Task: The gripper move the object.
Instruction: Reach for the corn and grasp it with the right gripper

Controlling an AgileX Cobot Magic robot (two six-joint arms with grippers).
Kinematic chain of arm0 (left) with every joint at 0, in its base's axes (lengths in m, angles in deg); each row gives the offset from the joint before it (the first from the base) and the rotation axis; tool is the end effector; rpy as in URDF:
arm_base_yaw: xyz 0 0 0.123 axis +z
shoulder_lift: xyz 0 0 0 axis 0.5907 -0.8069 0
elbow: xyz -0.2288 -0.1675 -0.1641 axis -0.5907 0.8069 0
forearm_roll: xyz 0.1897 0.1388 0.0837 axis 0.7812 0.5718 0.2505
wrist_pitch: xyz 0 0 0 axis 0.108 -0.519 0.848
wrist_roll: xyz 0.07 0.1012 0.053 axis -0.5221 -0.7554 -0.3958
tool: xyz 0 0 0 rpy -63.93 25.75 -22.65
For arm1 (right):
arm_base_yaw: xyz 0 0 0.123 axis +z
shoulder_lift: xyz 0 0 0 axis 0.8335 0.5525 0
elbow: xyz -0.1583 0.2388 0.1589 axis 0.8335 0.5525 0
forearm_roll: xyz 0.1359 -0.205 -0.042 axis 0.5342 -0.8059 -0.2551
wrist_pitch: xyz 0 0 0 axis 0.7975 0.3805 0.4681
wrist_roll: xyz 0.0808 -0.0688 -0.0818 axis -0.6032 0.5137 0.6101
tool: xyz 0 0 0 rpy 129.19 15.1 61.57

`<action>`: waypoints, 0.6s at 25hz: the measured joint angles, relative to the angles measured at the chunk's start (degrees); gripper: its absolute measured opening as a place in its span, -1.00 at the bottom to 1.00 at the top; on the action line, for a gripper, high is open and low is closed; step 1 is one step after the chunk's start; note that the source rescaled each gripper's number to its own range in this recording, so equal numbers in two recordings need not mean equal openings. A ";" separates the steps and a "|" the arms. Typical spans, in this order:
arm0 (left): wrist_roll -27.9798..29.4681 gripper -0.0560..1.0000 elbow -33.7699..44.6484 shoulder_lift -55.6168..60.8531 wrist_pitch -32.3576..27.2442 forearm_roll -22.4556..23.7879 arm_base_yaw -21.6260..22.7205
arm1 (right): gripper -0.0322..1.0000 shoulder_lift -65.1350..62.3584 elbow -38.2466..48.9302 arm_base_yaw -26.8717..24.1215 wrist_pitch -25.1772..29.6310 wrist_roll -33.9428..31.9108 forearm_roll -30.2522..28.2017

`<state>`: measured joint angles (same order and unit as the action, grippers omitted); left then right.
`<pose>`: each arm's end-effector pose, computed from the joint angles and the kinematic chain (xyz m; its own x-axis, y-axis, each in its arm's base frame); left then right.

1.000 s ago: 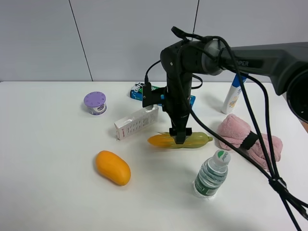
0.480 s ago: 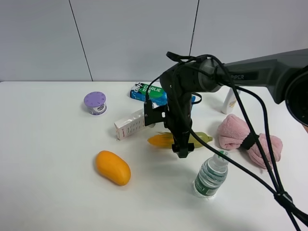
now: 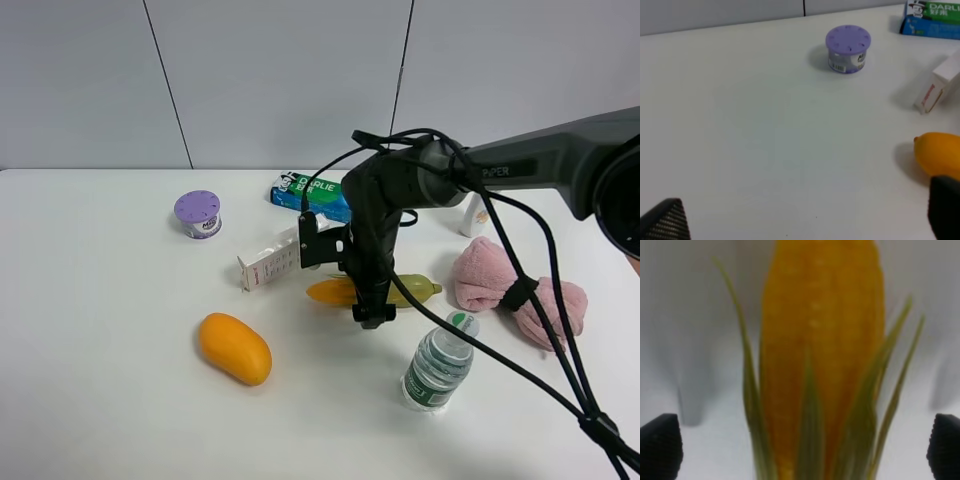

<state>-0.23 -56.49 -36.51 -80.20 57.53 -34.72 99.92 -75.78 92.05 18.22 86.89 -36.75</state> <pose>-0.0124 -0.0077 0.2610 -0.4284 0.0600 -0.9016 0.0541 0.9977 0.0407 0.3552 0.2384 0.1063 0.0525 -0.9984 0.0229 -0.9882 -0.0553 -0.1428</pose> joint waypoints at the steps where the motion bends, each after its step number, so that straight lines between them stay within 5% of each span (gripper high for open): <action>1: 0.00 1.00 0.00 0.00 0.00 0.00 0.00 | 0.95 0.06 0.00 -0.17 -0.08 0.00 -0.05; 11: 0.00 1.00 0.00 0.00 0.00 0.00 0.00 | 0.33 0.10 0.00 -0.84 -0.32 0.00 -0.05; 15: 0.00 1.00 0.00 0.00 0.00 0.00 0.00 | -0.53 0.10 0.00 -0.84 -0.14 0.00 -0.05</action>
<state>-0.23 -56.49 -36.51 -80.20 57.53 -34.72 100.02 -75.78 91.21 18.08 86.89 -36.80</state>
